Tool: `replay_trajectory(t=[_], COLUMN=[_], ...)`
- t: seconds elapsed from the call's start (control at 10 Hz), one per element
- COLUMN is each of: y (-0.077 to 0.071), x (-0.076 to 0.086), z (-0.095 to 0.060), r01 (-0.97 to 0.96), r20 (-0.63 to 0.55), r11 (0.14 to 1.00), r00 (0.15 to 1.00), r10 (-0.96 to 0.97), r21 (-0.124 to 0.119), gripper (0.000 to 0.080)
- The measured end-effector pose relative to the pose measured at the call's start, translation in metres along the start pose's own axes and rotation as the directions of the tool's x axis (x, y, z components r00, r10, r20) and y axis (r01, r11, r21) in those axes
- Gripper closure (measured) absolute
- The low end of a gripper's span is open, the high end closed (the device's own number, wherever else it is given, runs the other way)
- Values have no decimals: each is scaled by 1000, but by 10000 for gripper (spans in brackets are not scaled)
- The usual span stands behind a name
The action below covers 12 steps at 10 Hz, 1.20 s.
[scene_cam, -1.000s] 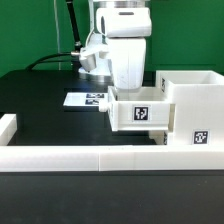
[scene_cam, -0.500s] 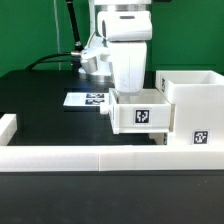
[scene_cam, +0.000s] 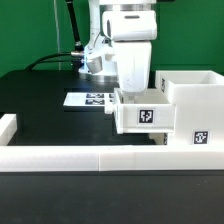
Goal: Assemble drawer
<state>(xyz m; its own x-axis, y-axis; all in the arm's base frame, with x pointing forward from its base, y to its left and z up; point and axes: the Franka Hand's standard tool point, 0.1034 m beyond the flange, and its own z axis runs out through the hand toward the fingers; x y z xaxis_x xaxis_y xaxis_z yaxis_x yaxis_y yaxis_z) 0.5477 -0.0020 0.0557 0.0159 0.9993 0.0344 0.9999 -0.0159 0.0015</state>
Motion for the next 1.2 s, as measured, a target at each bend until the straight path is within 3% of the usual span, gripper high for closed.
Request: replay_trajectory(t=[0.6, 0.9, 1.2], y=[-1, -2, -1], x=[2, -1, -2], z=[1, 2, 2], r01=[7, 36, 22], r20=[0, 7, 6], r11=[1000, 999, 1000], r00=[1000, 999, 1000], r10=[-7, -36, -22], r21=[-6, 17, 0], gripper=[757, 757, 757])
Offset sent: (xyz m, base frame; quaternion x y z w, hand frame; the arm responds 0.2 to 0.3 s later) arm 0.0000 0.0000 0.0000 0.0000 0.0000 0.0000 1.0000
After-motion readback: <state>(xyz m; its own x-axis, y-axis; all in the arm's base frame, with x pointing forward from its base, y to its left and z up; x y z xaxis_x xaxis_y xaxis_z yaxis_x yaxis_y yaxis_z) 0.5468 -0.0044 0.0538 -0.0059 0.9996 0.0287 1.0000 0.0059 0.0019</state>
